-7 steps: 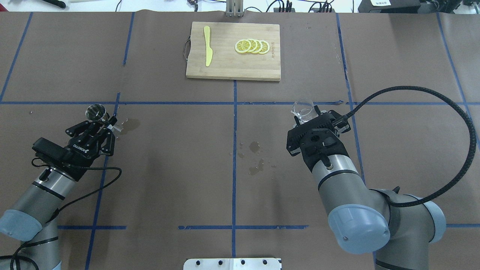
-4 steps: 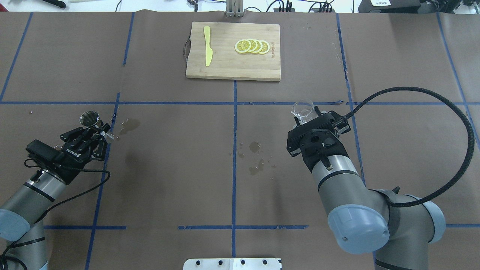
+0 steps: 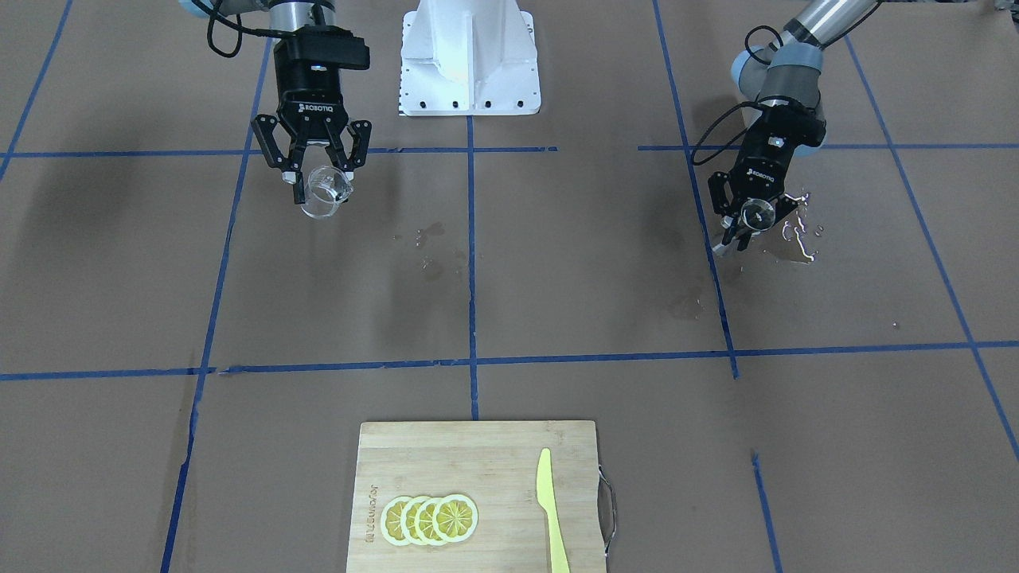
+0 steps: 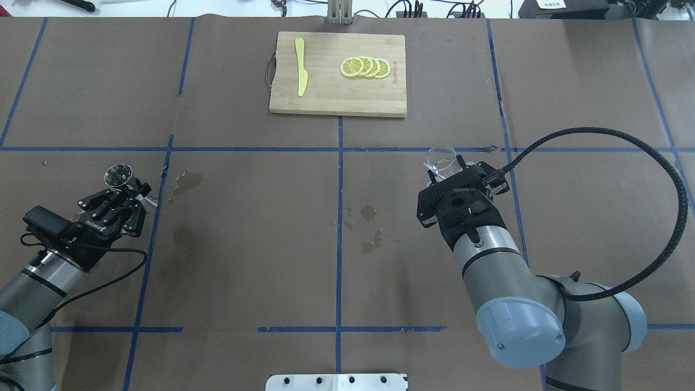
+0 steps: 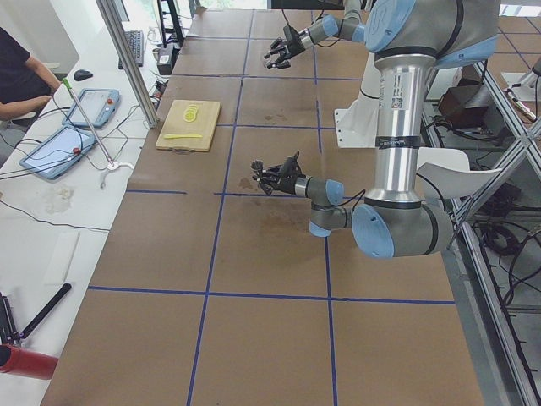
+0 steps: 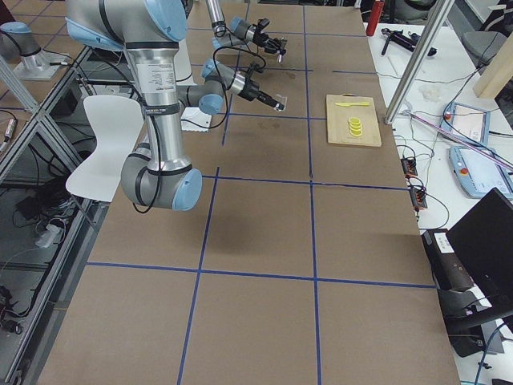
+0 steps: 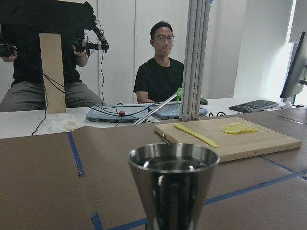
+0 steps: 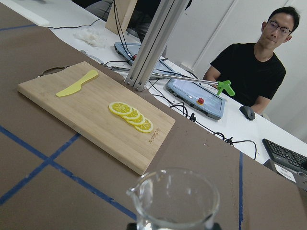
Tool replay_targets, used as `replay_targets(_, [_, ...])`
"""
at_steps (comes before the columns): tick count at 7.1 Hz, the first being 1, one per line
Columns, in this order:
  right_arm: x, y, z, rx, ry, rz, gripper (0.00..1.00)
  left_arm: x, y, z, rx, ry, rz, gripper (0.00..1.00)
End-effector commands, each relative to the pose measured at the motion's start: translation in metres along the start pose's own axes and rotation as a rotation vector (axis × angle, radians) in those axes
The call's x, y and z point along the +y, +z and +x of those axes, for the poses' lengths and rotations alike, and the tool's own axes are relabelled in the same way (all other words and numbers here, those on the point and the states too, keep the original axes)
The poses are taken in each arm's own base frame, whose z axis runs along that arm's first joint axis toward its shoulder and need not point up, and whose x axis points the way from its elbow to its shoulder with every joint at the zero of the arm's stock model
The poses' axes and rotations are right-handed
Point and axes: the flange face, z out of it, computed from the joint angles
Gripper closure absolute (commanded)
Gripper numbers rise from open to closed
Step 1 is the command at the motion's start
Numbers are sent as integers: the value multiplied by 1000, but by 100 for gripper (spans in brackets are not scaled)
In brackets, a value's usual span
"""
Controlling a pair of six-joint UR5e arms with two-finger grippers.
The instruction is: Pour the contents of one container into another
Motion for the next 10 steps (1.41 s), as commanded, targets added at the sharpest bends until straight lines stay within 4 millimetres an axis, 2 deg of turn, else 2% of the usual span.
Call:
replay_targets(1, [0,-1,0,-2,1,0,100,7,-4,-16,-105,32,42,100])
replay_targets(4, [1,0,-1,-1,0,0,100,17,-12,-10,-87,23,19,100])
replay_targets(7, [3,1,-1,1,-4,-3,100,29,-19,7,-20,1,-36,100])
replay_targets(8, [2,1,-1,0,-1,-2,100,31,-21,7,-13,5,-46,100])
replay_targets(10, [3,1,-1,1,-2,-3,100,36,-32,-7,4,31,-89,100])
